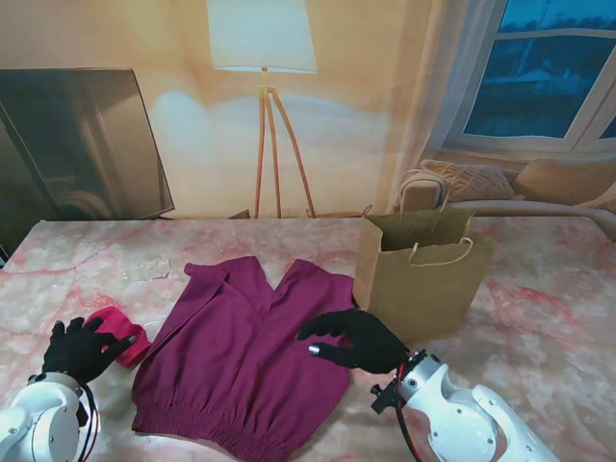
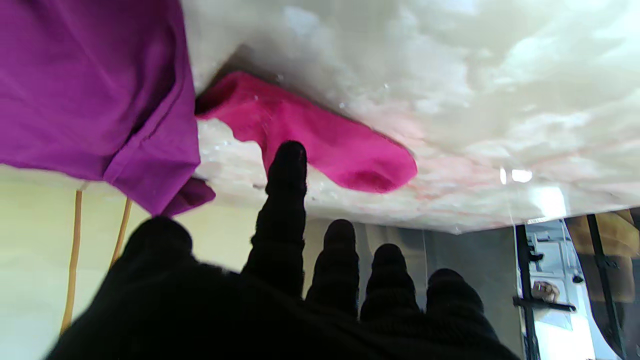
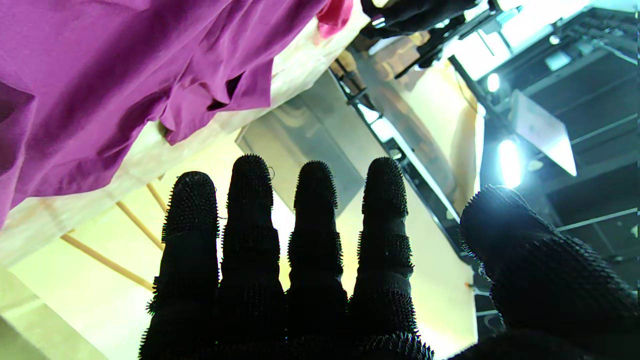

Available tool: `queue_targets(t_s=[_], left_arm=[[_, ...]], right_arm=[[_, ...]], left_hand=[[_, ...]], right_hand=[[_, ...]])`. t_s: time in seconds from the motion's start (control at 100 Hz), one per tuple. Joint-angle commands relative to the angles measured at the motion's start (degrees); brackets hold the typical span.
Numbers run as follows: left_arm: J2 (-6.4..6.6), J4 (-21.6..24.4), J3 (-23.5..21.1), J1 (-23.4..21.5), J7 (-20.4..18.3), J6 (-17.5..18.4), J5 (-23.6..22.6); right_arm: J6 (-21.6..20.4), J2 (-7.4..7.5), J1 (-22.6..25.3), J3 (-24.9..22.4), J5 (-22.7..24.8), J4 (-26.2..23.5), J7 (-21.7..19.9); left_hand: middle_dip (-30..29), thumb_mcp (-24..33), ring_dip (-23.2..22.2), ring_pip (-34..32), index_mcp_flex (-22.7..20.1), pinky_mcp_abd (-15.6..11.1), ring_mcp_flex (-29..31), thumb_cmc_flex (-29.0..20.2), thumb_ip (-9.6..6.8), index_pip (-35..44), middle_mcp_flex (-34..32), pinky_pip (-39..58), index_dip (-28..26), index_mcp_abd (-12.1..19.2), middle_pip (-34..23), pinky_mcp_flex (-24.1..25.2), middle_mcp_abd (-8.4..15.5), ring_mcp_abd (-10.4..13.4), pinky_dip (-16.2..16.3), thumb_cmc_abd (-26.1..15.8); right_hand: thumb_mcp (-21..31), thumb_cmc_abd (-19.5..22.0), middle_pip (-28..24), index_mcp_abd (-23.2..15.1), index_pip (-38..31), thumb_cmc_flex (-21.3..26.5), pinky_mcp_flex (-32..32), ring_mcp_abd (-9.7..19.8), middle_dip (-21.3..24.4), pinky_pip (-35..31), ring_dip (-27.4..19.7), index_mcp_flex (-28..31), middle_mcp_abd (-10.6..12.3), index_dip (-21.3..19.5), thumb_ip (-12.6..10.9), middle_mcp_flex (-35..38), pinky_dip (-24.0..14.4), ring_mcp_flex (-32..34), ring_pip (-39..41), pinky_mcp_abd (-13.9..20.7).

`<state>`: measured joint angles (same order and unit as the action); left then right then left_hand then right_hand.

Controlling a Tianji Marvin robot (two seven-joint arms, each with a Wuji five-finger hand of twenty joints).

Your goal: Fold the socks and the shorts into the kraft paper bag

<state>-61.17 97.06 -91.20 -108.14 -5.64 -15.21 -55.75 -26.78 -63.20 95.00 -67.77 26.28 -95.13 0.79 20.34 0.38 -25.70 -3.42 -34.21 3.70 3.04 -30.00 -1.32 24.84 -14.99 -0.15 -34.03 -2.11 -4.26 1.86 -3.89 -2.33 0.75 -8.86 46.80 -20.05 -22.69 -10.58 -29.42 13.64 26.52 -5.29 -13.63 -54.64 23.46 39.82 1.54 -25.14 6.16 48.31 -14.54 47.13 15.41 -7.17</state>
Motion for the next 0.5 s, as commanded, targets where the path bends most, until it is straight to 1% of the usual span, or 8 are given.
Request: queue_targets(t_s=[0.0, 0.05, 0.1, 0.13, 0.16, 0.21, 0.31, 0.49], left_arm=[[-0.42, 1.80, -0.74, -1.45, 0.80, -0.16, -0.23], [-0.76, 3.09, -1.65, -2.54, 2.55, -0.31, -0.43], [-1.16, 3.90, -2.35, -3.16, 4.78, -0.63, -0.36], [-1.42, 4.06, -2.65, -3.24, 6.37, -1.03, -0.28], [-1.65, 4.09, -2.99, -3.19, 7.76, -1.44, -0.23], [-1.88, 4.33, -3.57, -3.03, 8.66, -2.49, -0.18], [-2.02, 4.41, -4.67, -1.98, 7.69, -4.80, 1.39], [-1.08, 0.52, -4.89, 2.77, 3.42, -7.17, -1.19]], right_arm=[[-0.86, -0.07, 1.10, 0.23, 0.47, -0.94, 0.53], [-1.35, -0.09, 1.48, 0.16, 0.60, -1.21, 0.81], [-1.83, -0.09, 1.75, 0.07, 0.83, -1.40, 1.00], [-2.08, -0.08, 1.83, 0.06, 0.86, -1.42, 1.03], [-2.31, -0.07, 1.88, 0.05, 0.81, -1.42, 1.00], [-2.59, -0.06, 1.91, 0.05, 0.69, -1.35, 0.95], [-3.05, -0.06, 1.81, 0.06, 0.58, -1.07, 0.93], [-3.14, -0.07, 0.96, 0.45, 0.10, -0.22, 0.69]], left_hand=[[-0.96, -0.37, -1.28, -1.10, 2.60, 1.03, 0.57, -3.10, -1.30, -3.20, -1.85, 0.42, 2.20, 1.45, 0.46, 0.46, -1.69, -0.97, 3.35, 1.46], [-1.10, 0.23, -1.19, -1.30, 5.05, 1.72, 2.04, -4.84, -1.50, -5.64, -2.66, 1.22, 3.78, 2.19, 0.39, 0.57, -2.18, -1.74, 5.77, 2.97], [-1.24, 1.48, -0.59, -1.59, 6.56, 2.52, 4.60, -6.86, -1.77, -6.43, -4.62, 3.67, 4.48, 2.53, 0.14, 1.22, -2.33, -2.01, 10.98, 4.88], [-1.27, 2.85, -0.16, -2.08, 7.58, 3.27, 6.67, -7.81, -1.97, -7.25, -5.87, 6.56, 5.18, 2.56, -0.08, 2.13, -2.30, -2.39, 17.05, 6.38], [-1.17, 5.79, -0.16, -3.20, 8.73, 5.58, 10.03, -8.17, -2.11, -9.09, -8.07, 12.31, 7.08, 2.03, -0.57, 2.22, -2.63, -3.44, 27.38, 8.72], [-1.28, 11.41, -0.26, -4.98, 10.07, 9.25, 15.78, -7.99, -1.80, -12.01, -10.86, 18.91, 10.26, 0.92, -1.07, -3.76, -2.32, -4.81, 33.63, 12.06], [-1.74, 23.68, -0.60, -7.39, 12.37, 7.46, 20.22, -7.07, 1.22, -17.84, -13.51, 29.40, 17.78, -2.81, -1.83, -5.89, -1.83, -5.53, 31.45, 17.93], [0.36, 30.21, -2.27, -9.45, 14.00, 7.08, 16.79, -5.67, 3.05, -19.87, -12.36, 36.86, 21.94, -7.50, -3.91, -1.72, -2.73, -5.66, 29.19, 24.66]], right_hand=[[-1.27, 1.35, -0.43, -0.53, -0.59, -0.20, 0.20, -0.34, -0.60, -1.68, 1.26, 0.87, 0.03, -0.78, -2.12, 0.08, -1.63, 0.75, 1.26, 0.19], [-1.30, 1.39, -0.45, -0.55, -0.59, -0.23, 0.19, -0.38, -0.61, -1.68, 1.25, 0.93, 0.01, -0.78, -2.12, 0.14, -1.63, 0.76, 1.25, 0.08], [-1.34, 1.38, -0.44, -0.68, -0.54, -0.26, 0.25, -0.29, -0.60, -1.72, 1.25, 0.83, 0.09, -0.77, -2.12, 0.15, -1.64, 0.78, 1.25, 0.15], [-1.35, 1.41, -0.42, -0.69, -0.54, -0.29, 0.29, -0.29, -0.59, -1.74, 1.25, 0.82, 0.16, -0.77, -2.12, 0.11, -1.65, 0.82, 1.26, 0.14], [-1.37, 1.40, -0.42, -0.58, -0.55, -0.24, 0.26, -0.30, -0.59, -1.73, 1.25, 0.84, 0.06, -0.78, -2.12, 0.14, -1.64, 0.83, 1.25, 0.10], [-1.39, 1.40, -0.41, -0.68, -0.57, -0.25, 0.28, -0.33, -0.59, -1.74, 1.24, 0.88, 0.11, -0.79, -2.12, 0.15, -1.65, 0.82, 1.24, 0.05], [-1.45, 1.40, -0.39, -0.62, -0.59, -0.25, 0.36, -0.34, -0.58, -1.79, 1.25, 0.91, 0.05, -0.80, -2.12, 0.18, -1.66, 0.91, 1.28, 0.05], [-1.62, 1.56, -0.37, -0.68, -0.57, -0.25, 0.40, -0.39, -0.57, -1.94, 1.27, 0.87, 0.07, -0.81, -2.13, 0.19, -1.76, 0.90, 1.28, -0.13]])
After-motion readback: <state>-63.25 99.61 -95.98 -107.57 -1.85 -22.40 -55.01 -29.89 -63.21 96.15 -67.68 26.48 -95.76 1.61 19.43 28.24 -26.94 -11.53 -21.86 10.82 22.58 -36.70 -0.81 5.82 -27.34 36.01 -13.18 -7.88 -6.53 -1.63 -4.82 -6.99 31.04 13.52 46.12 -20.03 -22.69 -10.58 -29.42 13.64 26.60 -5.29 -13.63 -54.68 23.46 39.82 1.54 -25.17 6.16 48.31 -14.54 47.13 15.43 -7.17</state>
